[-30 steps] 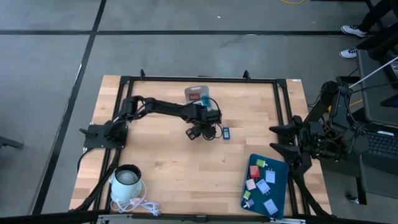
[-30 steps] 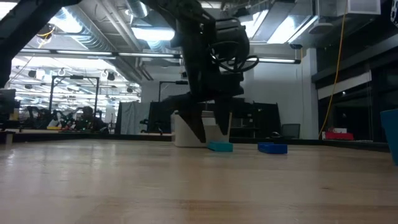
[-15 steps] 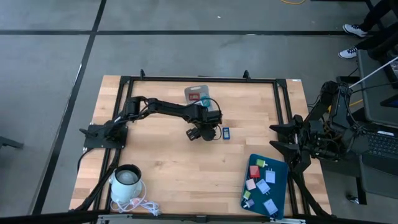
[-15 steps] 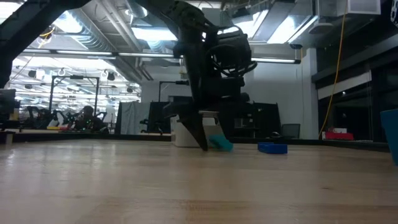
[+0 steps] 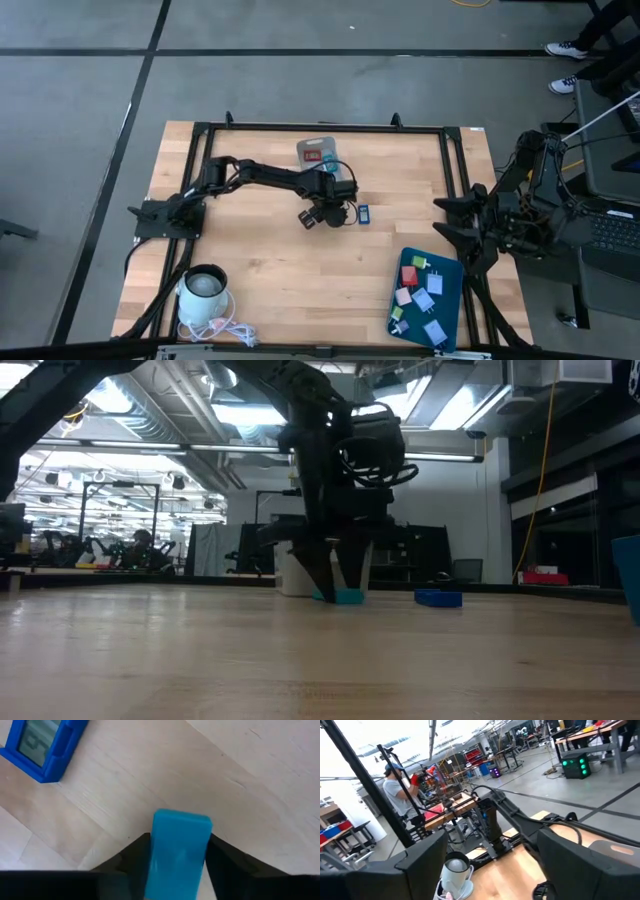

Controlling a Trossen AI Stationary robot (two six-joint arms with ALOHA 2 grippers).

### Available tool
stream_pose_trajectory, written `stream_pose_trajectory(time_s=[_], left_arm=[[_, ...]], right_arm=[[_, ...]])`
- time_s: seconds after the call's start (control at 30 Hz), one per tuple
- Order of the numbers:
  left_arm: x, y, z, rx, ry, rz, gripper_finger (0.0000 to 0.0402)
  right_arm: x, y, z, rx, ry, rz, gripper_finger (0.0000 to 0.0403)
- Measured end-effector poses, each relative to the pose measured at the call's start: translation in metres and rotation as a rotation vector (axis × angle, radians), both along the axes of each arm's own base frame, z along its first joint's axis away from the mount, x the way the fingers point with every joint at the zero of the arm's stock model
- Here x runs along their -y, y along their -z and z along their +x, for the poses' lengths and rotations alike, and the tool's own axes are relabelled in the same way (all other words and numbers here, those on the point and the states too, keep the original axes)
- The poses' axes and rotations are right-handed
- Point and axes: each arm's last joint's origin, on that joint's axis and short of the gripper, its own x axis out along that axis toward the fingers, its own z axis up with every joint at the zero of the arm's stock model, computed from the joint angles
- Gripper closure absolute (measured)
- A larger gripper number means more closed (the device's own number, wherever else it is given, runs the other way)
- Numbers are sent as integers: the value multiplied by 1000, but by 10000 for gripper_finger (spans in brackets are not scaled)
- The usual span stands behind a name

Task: Pick & Place Office items
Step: Put the light blue digital clock into the gray bin

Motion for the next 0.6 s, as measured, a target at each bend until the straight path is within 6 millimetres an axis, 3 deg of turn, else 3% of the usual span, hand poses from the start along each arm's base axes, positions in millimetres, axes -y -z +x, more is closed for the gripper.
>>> stream_pose_trajectory(time_s=[0.07,0.2,0.4,0.47,0.6], left_arm=[[3,0,-1,-18,-1,-11,255],[12,0,-5,-53,-94,-73,255],[26,-20,7,-12,-244,-217,255],[27,-38,20,76,-310,-269,255],[16,-98,41,345,-469,-439,255]], right_arm=[[1,0,1,-2,9,-4,88],[2,0,3,-3,20,-8,88],[4,0,5,-8,33,-26,88],[4,0,6,-8,34,-27,88],[4,0,6,-8,34,-27,88]])
